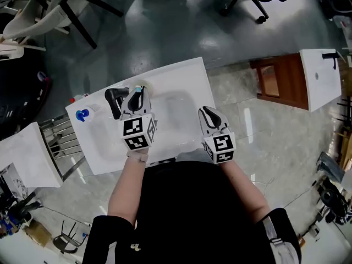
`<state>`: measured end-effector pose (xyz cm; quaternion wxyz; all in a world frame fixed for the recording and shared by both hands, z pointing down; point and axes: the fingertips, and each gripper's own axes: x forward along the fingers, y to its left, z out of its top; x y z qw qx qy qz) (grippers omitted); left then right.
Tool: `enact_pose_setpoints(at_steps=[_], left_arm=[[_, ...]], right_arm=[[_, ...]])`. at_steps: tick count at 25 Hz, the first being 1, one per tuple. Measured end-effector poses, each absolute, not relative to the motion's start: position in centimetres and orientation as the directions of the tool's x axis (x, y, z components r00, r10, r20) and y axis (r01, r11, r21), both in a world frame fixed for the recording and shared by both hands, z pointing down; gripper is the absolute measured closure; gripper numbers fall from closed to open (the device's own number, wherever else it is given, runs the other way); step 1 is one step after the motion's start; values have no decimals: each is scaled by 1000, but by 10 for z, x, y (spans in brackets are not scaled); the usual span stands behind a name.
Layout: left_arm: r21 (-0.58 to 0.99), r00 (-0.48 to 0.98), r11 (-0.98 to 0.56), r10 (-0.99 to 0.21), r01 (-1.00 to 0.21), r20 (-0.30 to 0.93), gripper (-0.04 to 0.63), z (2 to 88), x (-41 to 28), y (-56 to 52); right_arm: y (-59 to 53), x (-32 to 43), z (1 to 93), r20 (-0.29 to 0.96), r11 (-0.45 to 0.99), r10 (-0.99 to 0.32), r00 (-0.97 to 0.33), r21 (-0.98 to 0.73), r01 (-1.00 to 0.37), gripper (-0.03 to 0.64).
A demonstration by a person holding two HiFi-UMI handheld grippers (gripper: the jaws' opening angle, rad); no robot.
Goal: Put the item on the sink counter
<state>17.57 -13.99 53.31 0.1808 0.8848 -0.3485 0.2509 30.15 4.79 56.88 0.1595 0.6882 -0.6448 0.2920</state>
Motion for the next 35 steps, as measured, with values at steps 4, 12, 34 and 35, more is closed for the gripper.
enact_pose_setpoints(at_steps=[4,12,34,35], left_arm=[[143,623,-690,-520,-710,584,552,541,176,-141],[147,606,-680,-507,-718,612,552,555,174,-142],[162,664,-713,-510,-682,546,514,526,178,-133],[162,670,-718,-510,-677,540,514,522,177,-131]], right_arm=[[49,300,571,612,-121,-791,0,-156,-980,557],[52,302,571,613,-126,-790,7,-151,-981,557],[54,293,558,594,-135,-804,30,-134,-982,557],[53,291,557,591,-134,-806,30,-133,-982,557]])
